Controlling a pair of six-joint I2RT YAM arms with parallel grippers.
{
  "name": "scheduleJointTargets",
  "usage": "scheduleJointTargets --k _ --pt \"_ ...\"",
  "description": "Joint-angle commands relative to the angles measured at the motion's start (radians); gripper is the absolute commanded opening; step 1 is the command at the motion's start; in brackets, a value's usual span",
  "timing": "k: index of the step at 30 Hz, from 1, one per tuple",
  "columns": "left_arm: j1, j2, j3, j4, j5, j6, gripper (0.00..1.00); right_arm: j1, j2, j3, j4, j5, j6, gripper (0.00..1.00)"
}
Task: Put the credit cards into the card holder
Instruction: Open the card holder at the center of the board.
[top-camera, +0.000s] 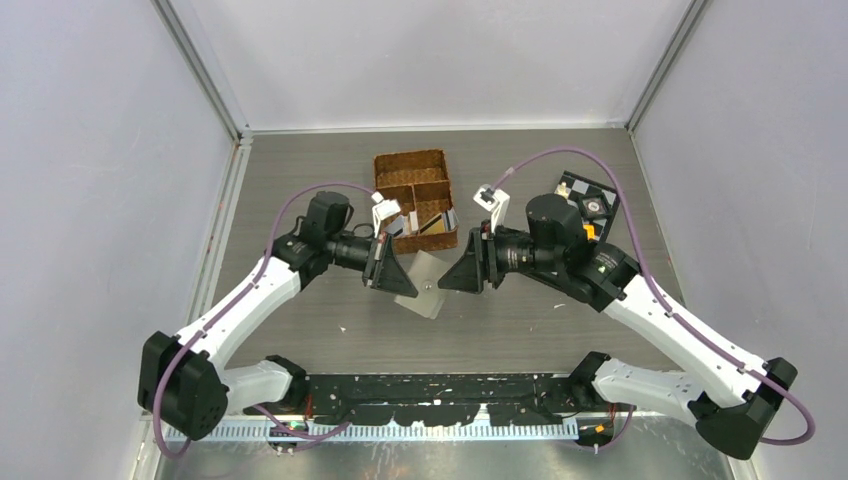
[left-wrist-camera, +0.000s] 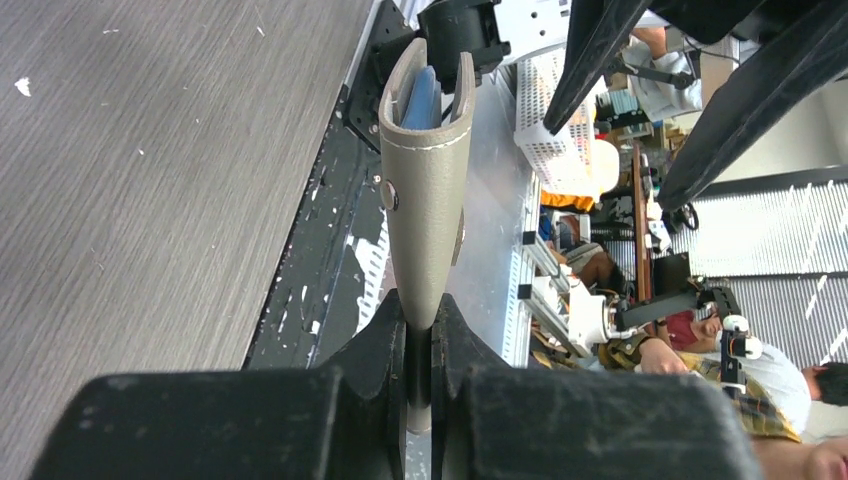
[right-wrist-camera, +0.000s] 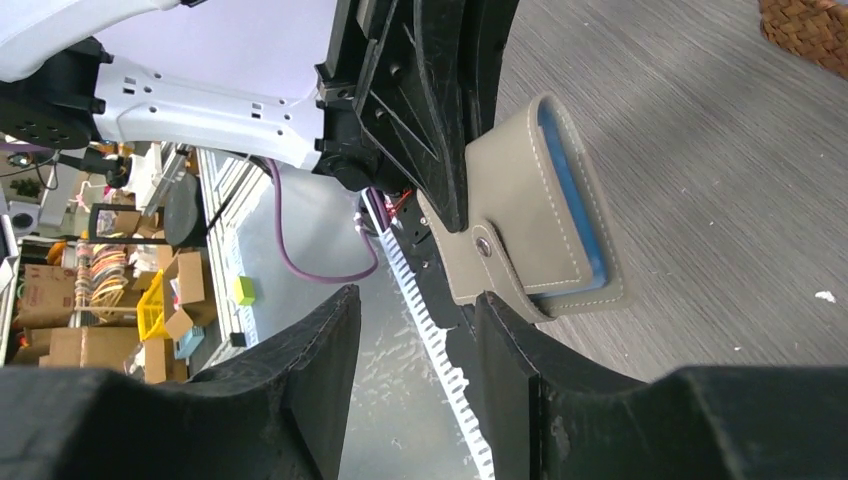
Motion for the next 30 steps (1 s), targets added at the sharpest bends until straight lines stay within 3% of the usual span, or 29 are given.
scheduleJointTargets --k 1,9,20,30 --pt "-0.003 0.004 0.022 0.009 0.079 0.085 0.0 -0.039 0.005 -0.011 0.062 -0.164 -0.041 0.51" --pt "-0.017 0.016 0.009 0.012 0.107 0.097 0.0 -0.05 0.03 -0.079 0.145 -0.229 -0.022 0.48" --pt "-0.072 -0.017 -0.003 0.046 0.152 0.081 0.0 -0.08 0.04 -0.105 0.148 -0.173 -0.053 0.48" --pt "-0.072 -0.03 -0.017 0.101 0.156 0.045 0.0 -0.08 0.063 -0.162 0.148 -0.282 -0.045 0.48"
